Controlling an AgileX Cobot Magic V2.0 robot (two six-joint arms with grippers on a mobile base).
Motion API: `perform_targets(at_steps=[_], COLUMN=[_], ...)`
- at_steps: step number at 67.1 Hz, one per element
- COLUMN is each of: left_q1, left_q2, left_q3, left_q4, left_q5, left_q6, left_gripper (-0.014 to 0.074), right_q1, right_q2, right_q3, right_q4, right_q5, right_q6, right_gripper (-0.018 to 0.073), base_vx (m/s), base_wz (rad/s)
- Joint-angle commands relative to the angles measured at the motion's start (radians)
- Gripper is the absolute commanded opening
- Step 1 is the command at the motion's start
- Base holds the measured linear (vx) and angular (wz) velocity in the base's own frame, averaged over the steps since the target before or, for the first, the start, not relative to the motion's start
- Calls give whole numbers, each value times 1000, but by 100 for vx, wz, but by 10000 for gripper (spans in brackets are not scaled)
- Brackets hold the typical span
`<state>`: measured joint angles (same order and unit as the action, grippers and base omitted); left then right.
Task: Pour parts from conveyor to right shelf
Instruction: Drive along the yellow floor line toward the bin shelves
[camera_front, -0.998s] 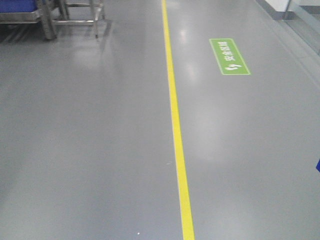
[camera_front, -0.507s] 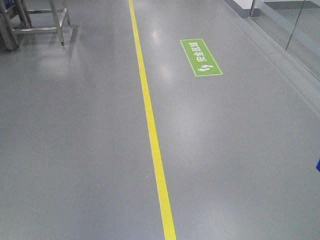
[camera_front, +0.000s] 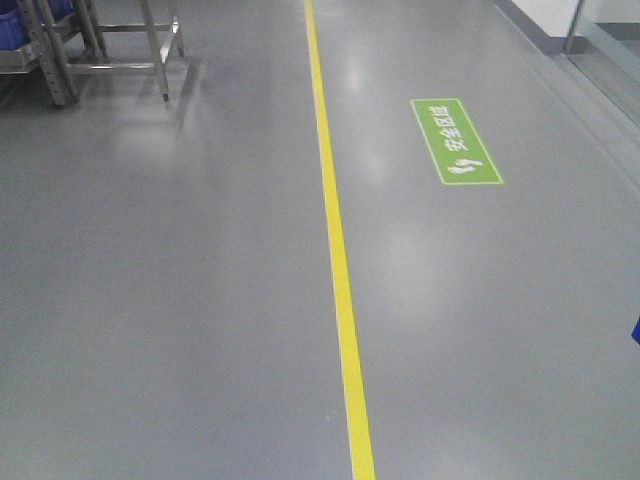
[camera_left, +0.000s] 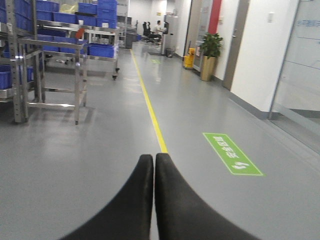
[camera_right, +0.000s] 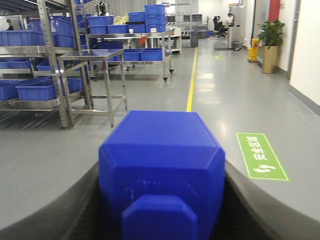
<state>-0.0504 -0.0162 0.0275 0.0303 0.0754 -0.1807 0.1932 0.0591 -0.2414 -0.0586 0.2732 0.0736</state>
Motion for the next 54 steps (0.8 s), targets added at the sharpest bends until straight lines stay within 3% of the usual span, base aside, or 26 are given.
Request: perform_targets(at_steps=[1, 25, 54], left_q1=[-3, -3, -3], left_q2=[-9, -9, -9], left_q3=[22, 22, 22], left_q4=[-9, -9, -9], left_q5=[-75, -75, -75], left_q6=[-4, -4, -4], left_gripper=[-6, -6, -6], right_q1=[-5, -5, -5], right_q2=[14, 14, 14], right_q3=[-28, -28, -28], right_q4=[-4, -4, -4], right_q5=[-79, -79, -79], right_q6=[-8, -8, -8], right_gripper=[-4, -4, -4], base_vx=[50, 53, 63], base_wz=[27, 17, -4])
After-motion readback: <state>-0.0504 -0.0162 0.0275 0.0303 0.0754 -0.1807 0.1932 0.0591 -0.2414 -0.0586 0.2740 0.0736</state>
